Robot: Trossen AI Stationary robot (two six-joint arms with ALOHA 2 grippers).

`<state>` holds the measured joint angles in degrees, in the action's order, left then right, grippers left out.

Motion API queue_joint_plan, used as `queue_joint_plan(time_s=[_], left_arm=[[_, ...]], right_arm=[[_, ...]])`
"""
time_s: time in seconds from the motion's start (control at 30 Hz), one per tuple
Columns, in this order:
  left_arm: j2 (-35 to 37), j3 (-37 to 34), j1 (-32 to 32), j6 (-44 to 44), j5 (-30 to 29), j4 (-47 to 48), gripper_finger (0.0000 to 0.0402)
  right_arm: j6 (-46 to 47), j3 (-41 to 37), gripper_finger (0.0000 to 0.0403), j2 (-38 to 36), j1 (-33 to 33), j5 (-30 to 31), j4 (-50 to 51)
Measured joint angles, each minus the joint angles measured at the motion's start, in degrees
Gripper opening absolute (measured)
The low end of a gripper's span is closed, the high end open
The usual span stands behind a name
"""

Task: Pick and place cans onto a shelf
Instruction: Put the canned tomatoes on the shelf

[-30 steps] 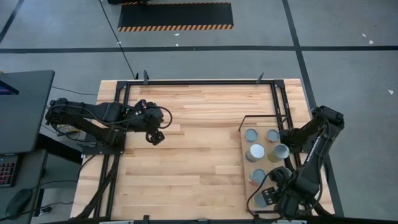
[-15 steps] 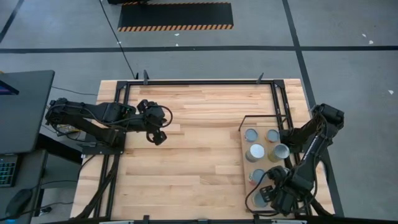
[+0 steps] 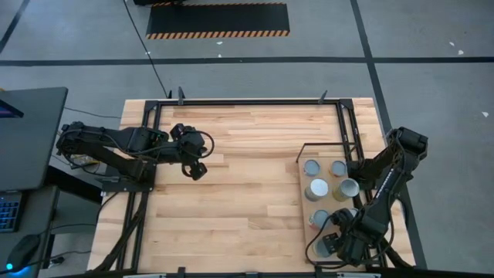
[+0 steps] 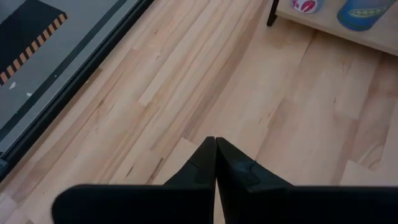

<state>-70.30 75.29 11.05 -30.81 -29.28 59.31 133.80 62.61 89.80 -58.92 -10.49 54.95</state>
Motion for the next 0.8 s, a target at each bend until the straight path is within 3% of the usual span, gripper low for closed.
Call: queue_joint_plan(time_s=[0.4, 0.67, 0.8], left_arm=[[0.0, 0.0, 0.0, 0.0, 0.0, 0.0, 0.0011], [0.0, 0.0, 0.0, 0.0, 0.0, 0.1, 0.0011], [0.0, 0.0, 0.0, 0.0, 0.0, 0.1, 0.0011]], right_arm=[[-0.5, 0.0, 0.029, 0.0, -0.2, -1.3, 1.3], [-0.5, 0.0, 0.0355, 0.0, -0.2, -3.1, 1.0], [-0.5, 0.0, 0.0364, 0.0, -0.2, -3.2, 0.4]])
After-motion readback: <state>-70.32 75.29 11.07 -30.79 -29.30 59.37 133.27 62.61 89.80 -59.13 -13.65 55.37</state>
